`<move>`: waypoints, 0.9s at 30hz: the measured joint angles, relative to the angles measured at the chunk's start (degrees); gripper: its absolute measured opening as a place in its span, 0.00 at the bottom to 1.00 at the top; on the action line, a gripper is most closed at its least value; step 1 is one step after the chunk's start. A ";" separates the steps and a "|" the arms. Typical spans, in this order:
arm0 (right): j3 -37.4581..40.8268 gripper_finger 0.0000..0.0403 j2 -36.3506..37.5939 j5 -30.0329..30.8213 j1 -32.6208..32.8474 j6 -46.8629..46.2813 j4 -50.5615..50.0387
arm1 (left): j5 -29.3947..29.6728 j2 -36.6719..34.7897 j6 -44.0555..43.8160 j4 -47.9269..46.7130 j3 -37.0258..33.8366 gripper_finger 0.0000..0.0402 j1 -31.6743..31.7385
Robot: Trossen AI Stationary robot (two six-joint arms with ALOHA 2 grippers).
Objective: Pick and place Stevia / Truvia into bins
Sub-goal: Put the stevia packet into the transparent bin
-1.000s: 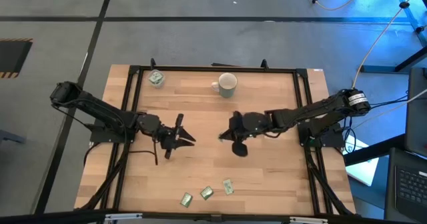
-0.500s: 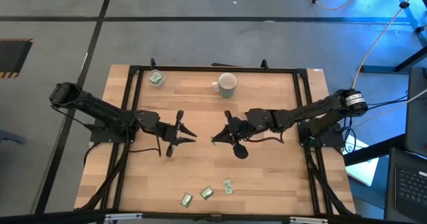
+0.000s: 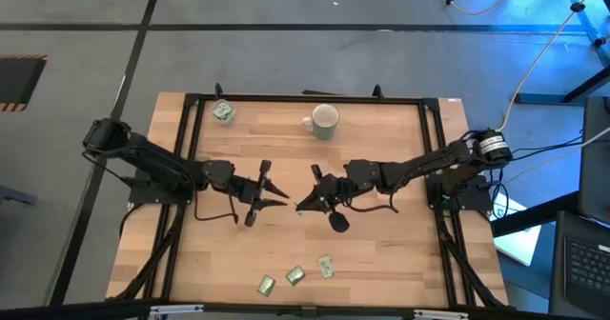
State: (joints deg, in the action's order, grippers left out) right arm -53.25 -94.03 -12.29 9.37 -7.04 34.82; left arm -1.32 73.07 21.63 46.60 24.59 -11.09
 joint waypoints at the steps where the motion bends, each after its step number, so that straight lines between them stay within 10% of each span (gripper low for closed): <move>1: 0.02 0.01 -0.08 -0.01 0.00 0.01 0.00 | 0.23 0.84 -0.08 0.87 0.30 0.19 0.00; 27: 0.00 0.01 -0.06 -2.08 0.03 -0.03 -3.50 | -3.14 8.62 -5.23 -0.02 6.92 0.19 -1.55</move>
State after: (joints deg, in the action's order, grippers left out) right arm -53.25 -94.08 -14.38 9.39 -7.07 31.32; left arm -4.46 81.69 16.39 46.57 31.51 -12.65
